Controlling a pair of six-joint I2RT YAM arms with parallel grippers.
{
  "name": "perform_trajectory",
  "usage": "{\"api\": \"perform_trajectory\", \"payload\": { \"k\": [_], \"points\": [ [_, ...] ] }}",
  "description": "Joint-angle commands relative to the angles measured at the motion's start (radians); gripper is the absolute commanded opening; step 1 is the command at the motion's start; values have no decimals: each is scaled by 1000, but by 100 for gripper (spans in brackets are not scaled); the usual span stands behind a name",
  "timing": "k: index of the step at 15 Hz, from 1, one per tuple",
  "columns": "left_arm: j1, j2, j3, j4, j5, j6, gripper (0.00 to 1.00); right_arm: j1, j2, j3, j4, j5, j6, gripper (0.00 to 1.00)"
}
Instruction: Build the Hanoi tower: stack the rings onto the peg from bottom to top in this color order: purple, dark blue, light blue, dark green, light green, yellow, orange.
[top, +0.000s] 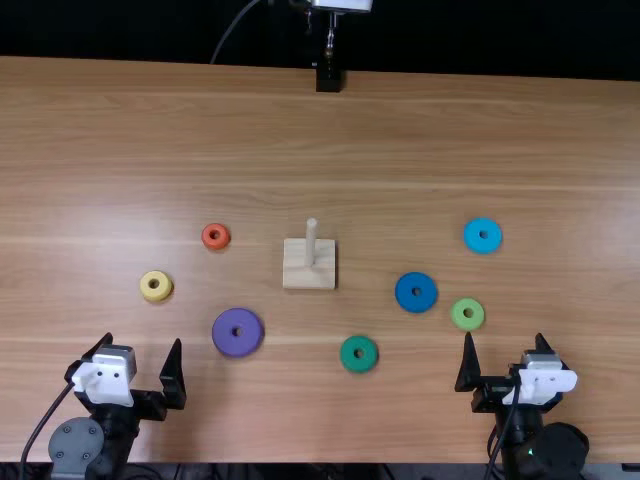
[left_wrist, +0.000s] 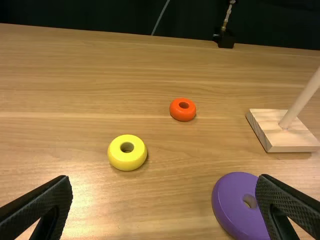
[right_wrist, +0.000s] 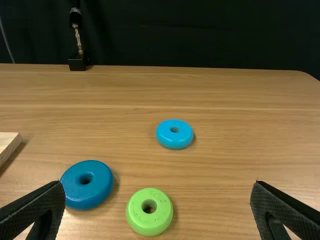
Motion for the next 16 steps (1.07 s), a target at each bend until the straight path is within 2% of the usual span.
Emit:
{"api": "perform_trajectory", "payload": {
  "k": [1,12,16],
  "points": [
    [-4,-12,-106,-77,8,14,100,-14,-13,-65,-73,4,2,100],
    [-4,-12,-106,-77,8,14,100,-14,-13,-65,-73,4,2,100],
    [22,-12,-106,-79,17,12,100,-14,-13,-65,-73,4,2,100]
  ]
}}
